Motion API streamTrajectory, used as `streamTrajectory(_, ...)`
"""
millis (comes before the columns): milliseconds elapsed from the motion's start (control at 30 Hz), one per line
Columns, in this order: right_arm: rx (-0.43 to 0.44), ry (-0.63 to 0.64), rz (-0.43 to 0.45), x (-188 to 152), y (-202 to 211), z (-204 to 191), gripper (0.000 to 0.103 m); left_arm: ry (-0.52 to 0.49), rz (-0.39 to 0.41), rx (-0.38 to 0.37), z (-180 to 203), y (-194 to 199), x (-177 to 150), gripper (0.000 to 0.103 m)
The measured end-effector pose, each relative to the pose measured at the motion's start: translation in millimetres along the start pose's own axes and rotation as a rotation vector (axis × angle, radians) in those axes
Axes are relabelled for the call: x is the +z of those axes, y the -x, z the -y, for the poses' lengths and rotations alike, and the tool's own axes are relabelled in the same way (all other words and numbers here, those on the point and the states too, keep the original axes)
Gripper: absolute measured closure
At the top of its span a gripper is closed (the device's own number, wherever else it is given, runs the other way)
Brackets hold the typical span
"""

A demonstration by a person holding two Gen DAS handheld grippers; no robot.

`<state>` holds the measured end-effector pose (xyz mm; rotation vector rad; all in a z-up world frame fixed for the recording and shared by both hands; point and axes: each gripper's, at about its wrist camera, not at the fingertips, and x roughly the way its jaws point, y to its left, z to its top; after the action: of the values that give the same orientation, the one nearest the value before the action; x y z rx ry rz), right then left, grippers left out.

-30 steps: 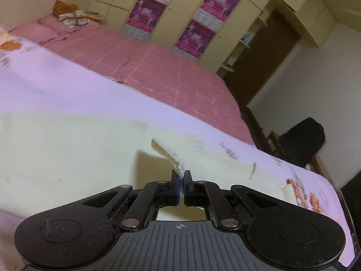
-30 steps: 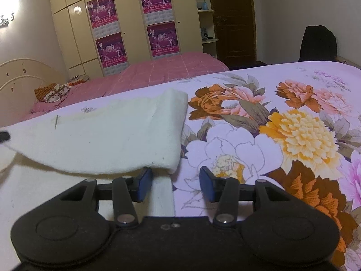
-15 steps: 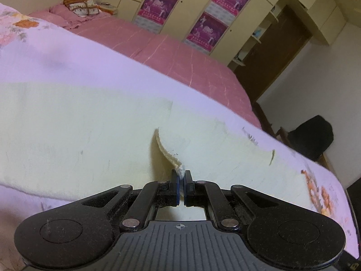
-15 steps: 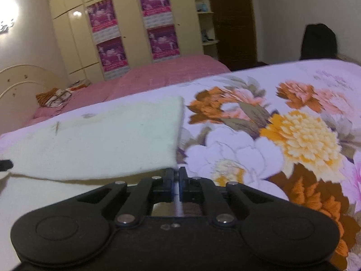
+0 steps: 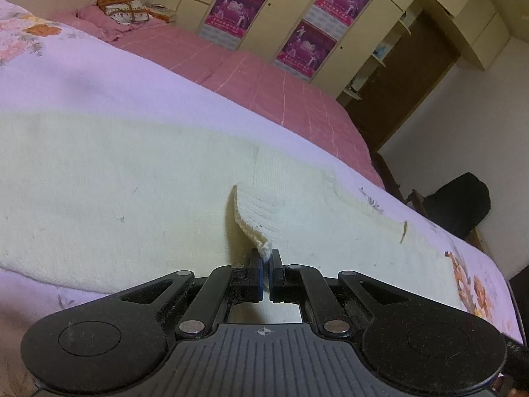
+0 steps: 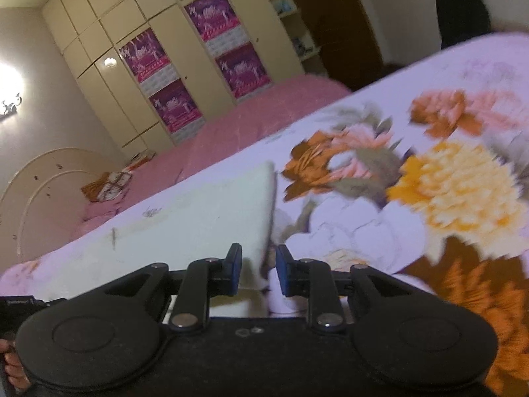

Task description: Fold small clothes

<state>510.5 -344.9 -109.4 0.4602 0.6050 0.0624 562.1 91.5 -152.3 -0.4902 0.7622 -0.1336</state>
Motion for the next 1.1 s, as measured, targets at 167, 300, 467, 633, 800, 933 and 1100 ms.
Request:
streamTrajectory(167, -0.036, 0.067, -0.042, -10.9, -13.7, -5.3, 0.094, -0.024, -0.004, 0.011, -1.3, -3.3, -6.4, 0.100)
streamTrajectory(300, -0.040, 0.086, -0.050, -10.8, -12.0, -8.4, 0.091, -0.021, -0.003, 0.003, -4.9, -2.1, -4.6, 0.100)
streamTrajectory(467, -0.028, 0.082, -0.005, -1.9, -6.1, -10.6, 0.083, -0.021, -0.004, -0.002, -5.6, -0.9, -2.8, 0.100)
streamTrajectory(633, -0.034, 0.089, 0.000, 13.6, -23.7, -13.1, 0.083, -0.021, 0.012, 0.003, -1.9, 4.1, -2.8, 0.100)
streamTrajectory(800, -0.041, 0.097, -0.002, 26.5, -39.7, -13.7, 0.082, -0.044, 0.031, 0.013, 5.4, 11.8, -7.2, 0.100)
streamTrajectory(933, -0.050, 0.100, 0.003, 34.1, -51.0, -12.5, 0.082, -0.015, 0.027, 0.011, -1.1, 10.7, -15.0, 0.100)
streamTrajectory(1100, -0.046, 0.064, -0.001, 46.8, -70.0, -4.6, 0.090, 0.008, 0.034, 0.006, -5.5, 8.3, -16.9, 0.100)
